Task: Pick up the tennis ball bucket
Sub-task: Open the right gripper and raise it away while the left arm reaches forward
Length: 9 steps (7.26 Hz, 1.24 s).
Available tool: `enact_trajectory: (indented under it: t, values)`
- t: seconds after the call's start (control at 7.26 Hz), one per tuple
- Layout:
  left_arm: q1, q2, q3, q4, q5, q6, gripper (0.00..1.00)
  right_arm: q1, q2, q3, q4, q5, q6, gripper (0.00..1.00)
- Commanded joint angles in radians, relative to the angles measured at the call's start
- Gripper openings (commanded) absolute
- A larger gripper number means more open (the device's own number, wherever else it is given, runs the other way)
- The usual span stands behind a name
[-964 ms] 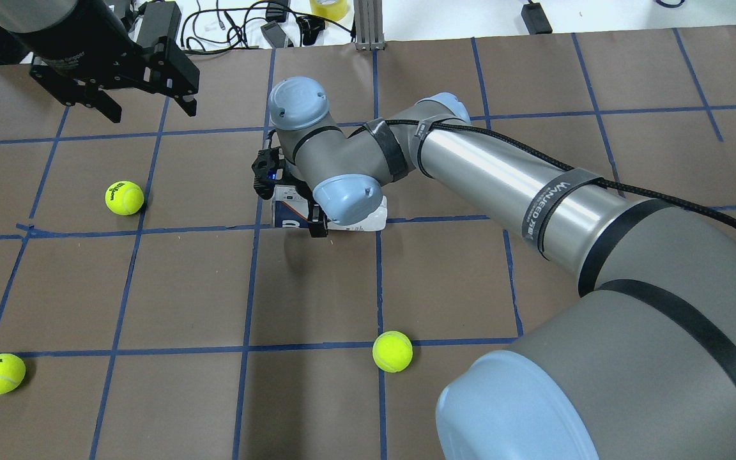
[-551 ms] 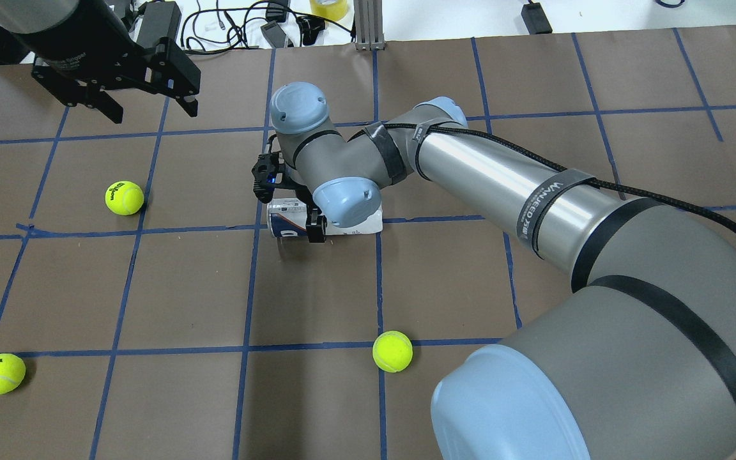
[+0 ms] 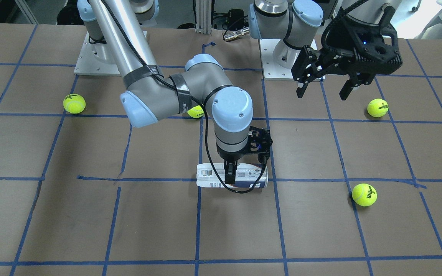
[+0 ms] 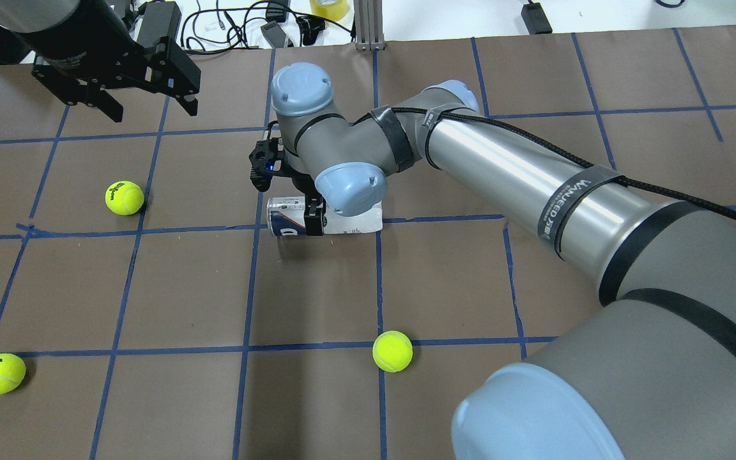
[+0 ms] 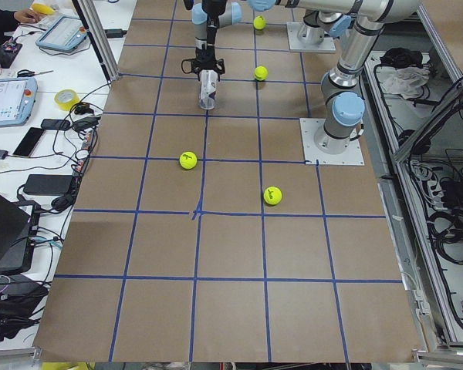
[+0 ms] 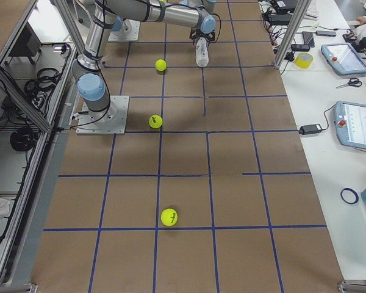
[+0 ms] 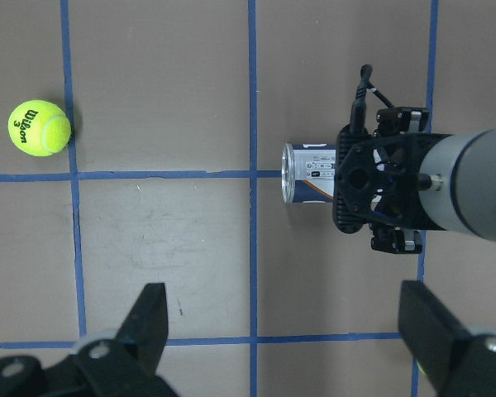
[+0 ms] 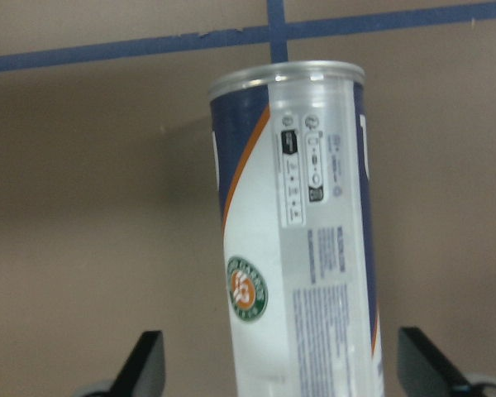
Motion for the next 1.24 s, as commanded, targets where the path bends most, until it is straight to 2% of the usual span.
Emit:
enact_trajectory:
  t: [0.0,0.14,0.28,0.41,0.55,0.69,0.83,0.96,1.1]
  values:
    - [0.003,-0.017,0.011,0.004,-0.124,0.001,1.0,-0.131,-0.122,0.008,0.141,0.02,0.013,0.99]
    - [0.003,-0.025,0.002,0.012,-0.168,0.001,1.0,-0.217,-0.153,0.008,0.186,0.034,0.057,0.99]
    - [0.003,-0.033,0.003,0.015,-0.174,0.001,1.0,-0.298,-0.214,0.011,0.318,0.046,0.11,0.99]
    - [0.005,-0.054,-0.004,0.016,-0.209,0.002,1.0,-0.369,-0.242,0.011,0.385,0.032,0.143,1.0]
    - [0.009,-0.085,-0.006,0.069,-0.24,0.039,1.0,-0.433,-0.268,0.011,0.381,0.029,0.17,1.0]
    - [0.038,-0.121,-0.029,0.067,-0.322,0.045,1.0,-0.473,-0.285,0.012,0.378,0.029,0.252,1.0]
    - [0.085,-0.166,-0.097,0.09,-0.434,0.063,0.98,-0.491,-0.291,0.009,0.379,0.028,0.402,1.0]
    - [0.121,-0.235,-0.165,0.169,-0.461,0.184,0.98,-0.488,-0.329,0.009,0.369,0.014,0.541,0.98]
    - [0.135,-0.307,-0.197,0.195,-0.518,0.208,0.98,-0.488,-0.343,0.012,0.356,-0.03,0.631,0.96]
